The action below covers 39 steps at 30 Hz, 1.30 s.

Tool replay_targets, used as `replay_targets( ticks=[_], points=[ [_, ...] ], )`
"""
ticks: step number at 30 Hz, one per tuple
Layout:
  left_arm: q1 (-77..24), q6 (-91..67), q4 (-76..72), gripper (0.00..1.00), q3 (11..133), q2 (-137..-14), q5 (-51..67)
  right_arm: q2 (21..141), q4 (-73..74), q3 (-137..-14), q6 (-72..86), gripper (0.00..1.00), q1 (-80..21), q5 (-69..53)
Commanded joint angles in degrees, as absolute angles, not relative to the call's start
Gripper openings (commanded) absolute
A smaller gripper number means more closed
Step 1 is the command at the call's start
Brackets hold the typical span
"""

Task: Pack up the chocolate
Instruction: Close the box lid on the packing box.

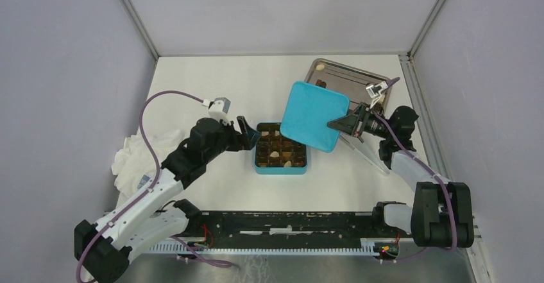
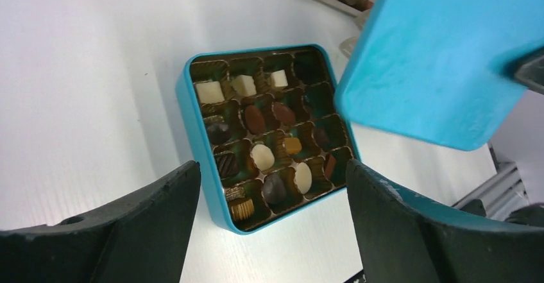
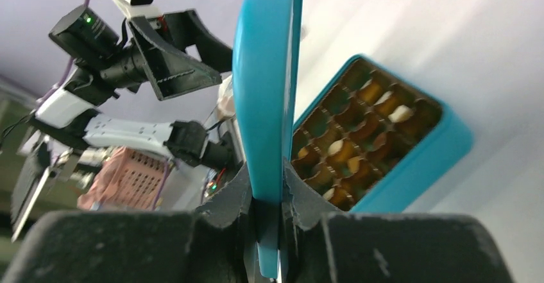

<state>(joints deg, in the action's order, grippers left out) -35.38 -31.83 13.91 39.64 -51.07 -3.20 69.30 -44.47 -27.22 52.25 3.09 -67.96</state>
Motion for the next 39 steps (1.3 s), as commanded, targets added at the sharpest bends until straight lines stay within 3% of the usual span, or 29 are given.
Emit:
replay_targets(
  ticks=[1,6,11,22,28,39],
  points=[
    [-35.4,-27.9,6.8,0.89,36.5,-46.0,3.0,71.0,-48.7,-28.7,58.1,0.00,-4.3,-68.8],
    [-35.4,-29.5,4.2,0.90,34.3,-41.2,4.9,74.0,-42.2,-31.7,54.3,0.00,-14.3,-66.2],
    [-35.4,-32.5,5.6,0.97,30.9,-34.9,0.3,79.8,-39.2,-35.2,51.9,0.01,-18.2,-64.3],
    [-35.5,-36.2,7.6,0.92,26.3,-33.9,-4.6,88.8,-43.1,-36.7,54.6,0.03,-22.6,-61.1],
    [-35.5,-36.8,6.4,0.90,24.9,-36.0,-4.0,91.3,-44.0,-35.9,55.1,0.04,-22.8,-59.6],
    [-35.4,-37.1,3.9,0.85,25.6,-45.5,-1.4,90.1,-31.8,-36.0,46.1,0.09,-21.9,-55.4]
  ],
)
